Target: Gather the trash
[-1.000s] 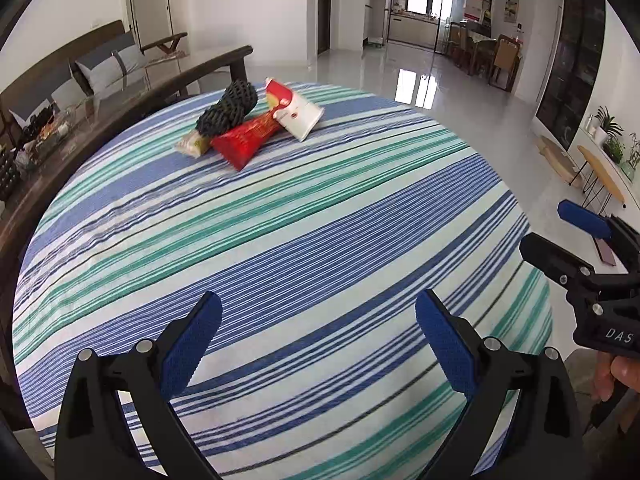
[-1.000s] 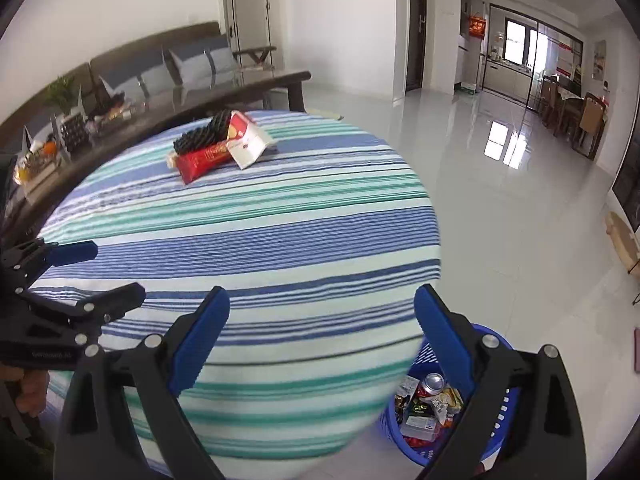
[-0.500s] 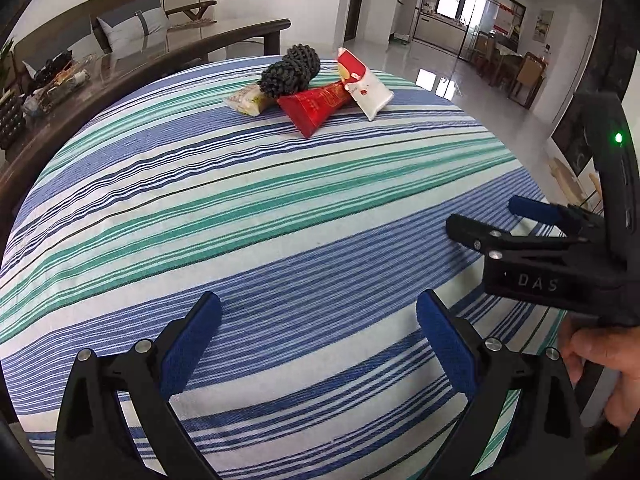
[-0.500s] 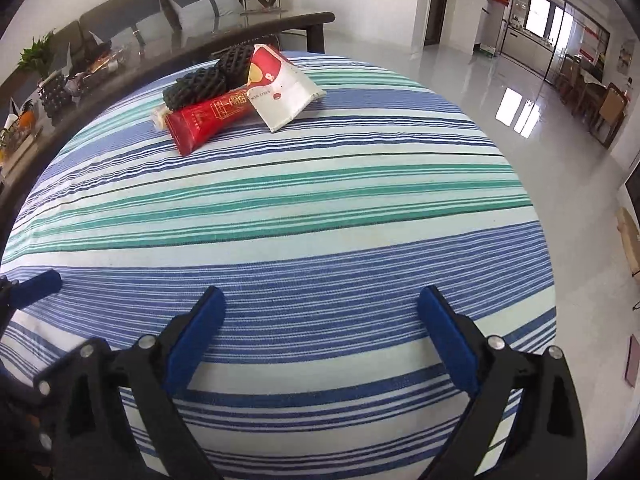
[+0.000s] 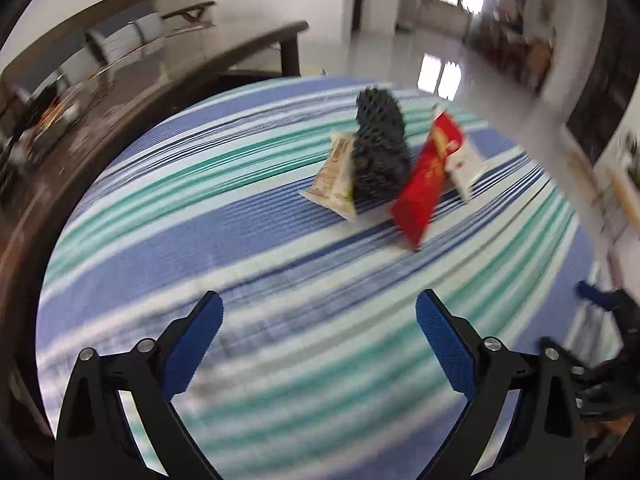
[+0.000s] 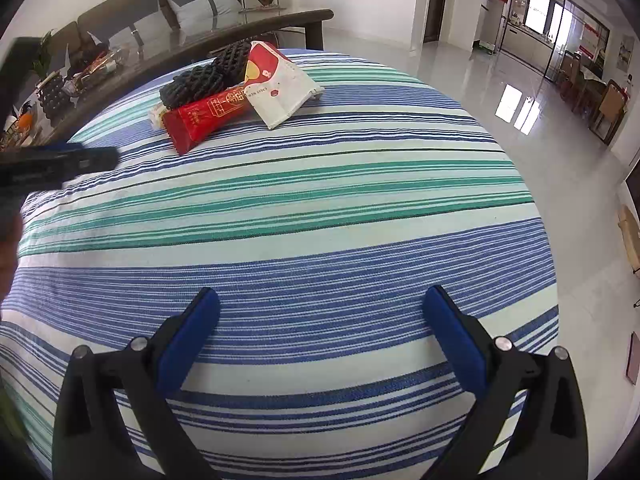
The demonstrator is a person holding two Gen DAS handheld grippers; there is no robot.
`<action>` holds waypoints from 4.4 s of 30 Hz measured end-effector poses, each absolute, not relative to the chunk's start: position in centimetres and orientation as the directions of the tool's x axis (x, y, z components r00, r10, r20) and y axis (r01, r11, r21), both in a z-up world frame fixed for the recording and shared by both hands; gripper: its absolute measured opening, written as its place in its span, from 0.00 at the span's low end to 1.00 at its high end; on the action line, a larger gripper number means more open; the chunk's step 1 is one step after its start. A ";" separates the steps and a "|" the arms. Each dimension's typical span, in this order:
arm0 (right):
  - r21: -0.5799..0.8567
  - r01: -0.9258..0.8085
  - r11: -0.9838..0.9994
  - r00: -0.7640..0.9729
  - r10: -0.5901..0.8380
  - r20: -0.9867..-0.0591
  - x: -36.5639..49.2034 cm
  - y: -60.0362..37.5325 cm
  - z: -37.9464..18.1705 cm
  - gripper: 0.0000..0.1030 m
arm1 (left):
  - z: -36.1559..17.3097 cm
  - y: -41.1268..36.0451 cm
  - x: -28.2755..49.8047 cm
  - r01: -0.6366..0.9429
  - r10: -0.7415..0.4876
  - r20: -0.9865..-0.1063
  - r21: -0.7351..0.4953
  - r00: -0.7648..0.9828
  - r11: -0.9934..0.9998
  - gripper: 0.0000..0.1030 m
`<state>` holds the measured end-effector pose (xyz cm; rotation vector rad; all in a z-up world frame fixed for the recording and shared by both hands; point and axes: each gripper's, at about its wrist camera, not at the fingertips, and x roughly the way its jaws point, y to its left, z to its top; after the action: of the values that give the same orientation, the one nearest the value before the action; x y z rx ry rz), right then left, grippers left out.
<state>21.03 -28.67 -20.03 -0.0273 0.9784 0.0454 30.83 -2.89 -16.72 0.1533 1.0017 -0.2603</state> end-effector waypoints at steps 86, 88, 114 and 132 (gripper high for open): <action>0.014 -0.303 0.953 0.532 0.181 -0.827 19.1 -21.0 -20.2 0.90 | -19.0 5.3 19.5 0.195 -0.095 -0.853 0.008 0.513 0.981 0.96; 0.016 -0.292 0.956 0.532 0.176 -0.828 19.2 -21.0 -20.2 0.91 | -19.1 5.3 19.4 0.190 -0.092 -0.851 0.010 0.517 0.982 0.96; 0.013 -0.291 0.957 0.528 0.172 -0.832 19.0 -20.8 -20.3 0.96 | -19.1 4.4 20.6 0.106 -0.048 -0.827 0.014 0.560 0.994 0.96; 0.167 -0.306 0.937 0.480 0.304 -0.823 19.9 -22.7 -19.6 0.95 | -16.4 5.2 23.8 0.204 -0.238 -0.803 -0.148 0.546 0.968 0.95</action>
<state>19.86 -22.66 -19.56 -0.0026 1.0033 0.3722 23.77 5.22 -16.39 -0.0389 0.9582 -0.2622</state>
